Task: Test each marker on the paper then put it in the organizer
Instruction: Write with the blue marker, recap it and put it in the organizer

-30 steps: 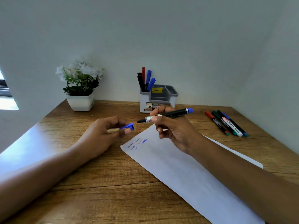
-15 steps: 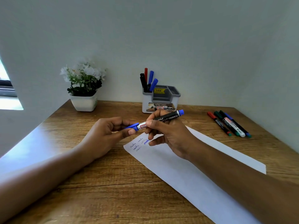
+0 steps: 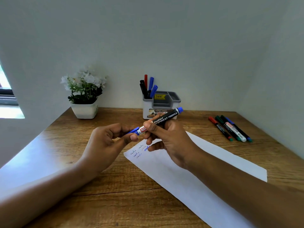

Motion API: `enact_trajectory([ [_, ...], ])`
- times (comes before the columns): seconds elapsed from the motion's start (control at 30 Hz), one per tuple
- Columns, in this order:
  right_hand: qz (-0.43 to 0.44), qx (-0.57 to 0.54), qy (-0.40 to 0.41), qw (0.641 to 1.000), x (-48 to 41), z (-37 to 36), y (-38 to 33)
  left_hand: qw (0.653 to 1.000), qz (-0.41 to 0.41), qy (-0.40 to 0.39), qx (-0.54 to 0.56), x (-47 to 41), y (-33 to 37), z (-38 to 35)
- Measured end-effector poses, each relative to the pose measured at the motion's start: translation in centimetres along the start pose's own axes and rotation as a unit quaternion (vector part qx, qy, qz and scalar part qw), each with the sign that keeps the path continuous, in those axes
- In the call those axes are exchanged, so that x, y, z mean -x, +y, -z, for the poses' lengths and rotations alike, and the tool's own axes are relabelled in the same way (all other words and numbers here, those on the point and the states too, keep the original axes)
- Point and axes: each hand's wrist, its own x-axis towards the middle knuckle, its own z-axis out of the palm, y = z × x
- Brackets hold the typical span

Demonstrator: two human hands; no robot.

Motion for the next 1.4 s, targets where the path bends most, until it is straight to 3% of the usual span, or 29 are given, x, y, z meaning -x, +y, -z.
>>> enact_trajectory([
  [0.27, -0.011, -0.015, 0.014, 1.0, 0.5, -0.2, 0.2, 0.998, -0.015, 0.027, -0.05, 0.6, 0.9, -0.5],
  [0.43, 0.015, 0.012, -0.014, 1.0, 0.4, 0.4, 0.2, 0.997, 0.041, -0.014, 0.066, 0.4, 1.2, -0.6],
  [0.7, 0.082, 0.084, -0.062, 0.991, 0.4, 0.9, -0.3, 0.96, 0.158, -0.052, 0.224, 0.4, 2.2, -1.0],
  [0.93, 0.079, 0.034, 0.016, 0.996, -0.1, 0.7, -0.7, 0.966, 0.16, -0.043, 0.198, -1.0, 3.4, -0.4],
  [1.1, 0.035, -0.063, 0.047, 0.996, -0.1, 1.0, -0.1, 0.929, 0.239, -0.097, 0.264, -0.8, 2.9, -0.4],
  [1.2, 0.03, -0.066, 0.04, 0.997, -0.2, 1.4, -0.2, 0.923, 0.251, -0.106, 0.273, -1.0, 2.4, 0.0],
  [1.4, 0.034, -0.032, 0.025, 0.999, -0.2, 1.3, 0.1, 0.952, 0.199, -0.143, 0.181, -1.1, 2.4, 0.1],
])
